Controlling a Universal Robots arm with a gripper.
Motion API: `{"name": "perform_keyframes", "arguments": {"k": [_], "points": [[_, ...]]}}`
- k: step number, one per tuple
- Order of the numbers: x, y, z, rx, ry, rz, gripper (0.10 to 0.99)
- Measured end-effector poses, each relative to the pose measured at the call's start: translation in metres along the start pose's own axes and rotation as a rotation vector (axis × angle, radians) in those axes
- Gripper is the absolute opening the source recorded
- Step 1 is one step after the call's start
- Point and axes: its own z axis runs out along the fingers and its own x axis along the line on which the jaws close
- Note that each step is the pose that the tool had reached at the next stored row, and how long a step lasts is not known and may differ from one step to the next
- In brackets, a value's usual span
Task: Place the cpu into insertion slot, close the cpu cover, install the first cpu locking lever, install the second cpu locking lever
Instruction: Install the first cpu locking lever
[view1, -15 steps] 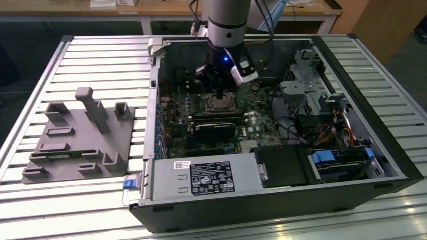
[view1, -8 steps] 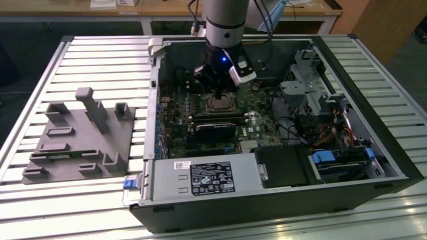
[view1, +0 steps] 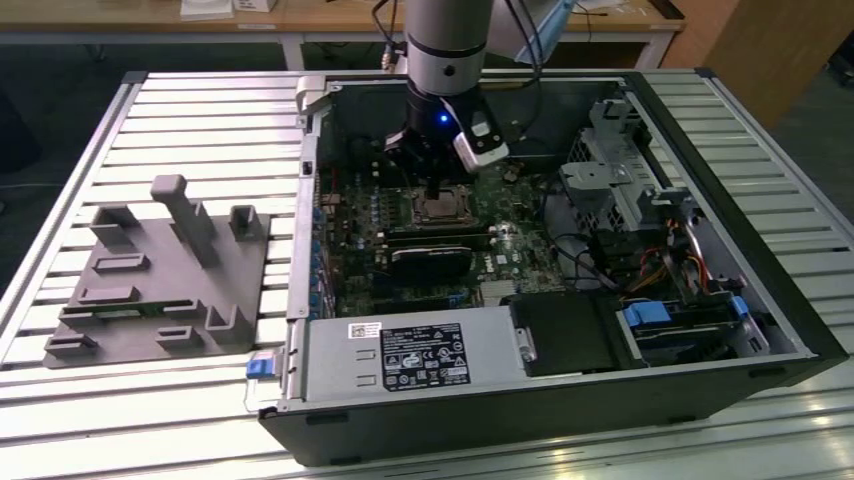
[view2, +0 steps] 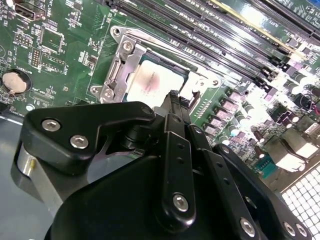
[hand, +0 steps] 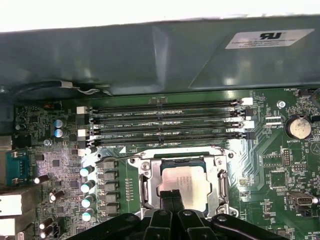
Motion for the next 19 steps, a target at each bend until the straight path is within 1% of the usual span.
{"name": "perform_keyframes", "arguments": {"k": [8, 12, 15, 19], "points": [[0.0036, -0.0003, 0.0000, 0.000, 0.0000, 0.000, 0.106], [0.0069, -0.0005, 0.0000, 0.000, -0.0001, 0.000, 0.106], [0.0115, -0.0008, 0.0000, 0.000, -0.0003, 0.000, 0.106], [0.0201, -0.0014, 0.0000, 0.000, -0.0014, 0.000, 0.106]]}}
